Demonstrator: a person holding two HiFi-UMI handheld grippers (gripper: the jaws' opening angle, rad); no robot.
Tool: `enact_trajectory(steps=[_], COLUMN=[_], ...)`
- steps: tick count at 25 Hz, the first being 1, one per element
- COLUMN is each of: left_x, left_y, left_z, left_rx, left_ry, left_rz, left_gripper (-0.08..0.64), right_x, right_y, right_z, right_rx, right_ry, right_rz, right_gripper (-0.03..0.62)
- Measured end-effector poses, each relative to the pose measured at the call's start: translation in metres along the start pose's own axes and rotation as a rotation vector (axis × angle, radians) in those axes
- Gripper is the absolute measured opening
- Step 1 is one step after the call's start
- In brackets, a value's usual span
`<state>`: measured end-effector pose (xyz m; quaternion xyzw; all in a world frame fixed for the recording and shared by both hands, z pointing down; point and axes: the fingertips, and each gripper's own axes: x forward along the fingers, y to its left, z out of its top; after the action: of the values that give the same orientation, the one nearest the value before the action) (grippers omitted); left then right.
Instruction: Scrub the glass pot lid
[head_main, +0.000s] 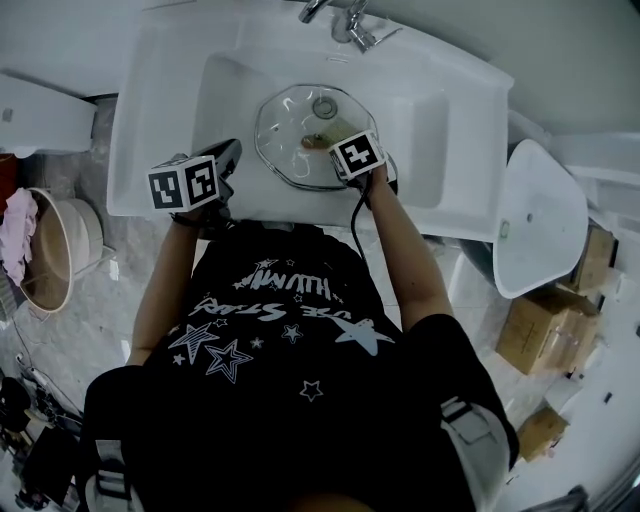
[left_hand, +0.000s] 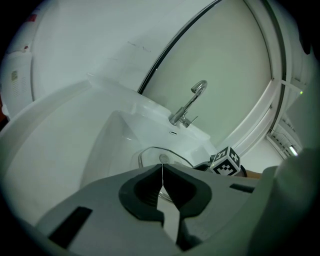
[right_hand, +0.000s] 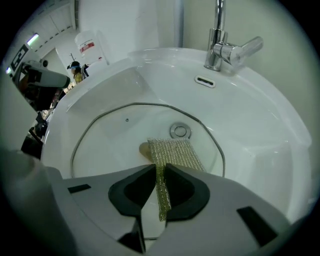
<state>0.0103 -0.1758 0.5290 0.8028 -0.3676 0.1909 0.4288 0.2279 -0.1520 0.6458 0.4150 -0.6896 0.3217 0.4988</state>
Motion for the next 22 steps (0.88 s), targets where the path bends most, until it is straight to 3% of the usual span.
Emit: enact_trajectory(steps=[10,22], left_x=[0.0,0.009], left_y=[-0.002,0.003], left_z=[-0.001,0.008], left_rx=[0.006,0.031], left_ry=[0.016,0.052], left_rz=[-0.048,-0.101], left_gripper=[0.012,0.012], right_x=[-0.019,-0.034], right_y=[0.029,0.077], right_z=[-0.01,0.001], right_rx=[0.181,0.269], right_ry=[-0.02,-0.069], right_rz=[0.147,0.269], right_gripper=[0.063,0.063])
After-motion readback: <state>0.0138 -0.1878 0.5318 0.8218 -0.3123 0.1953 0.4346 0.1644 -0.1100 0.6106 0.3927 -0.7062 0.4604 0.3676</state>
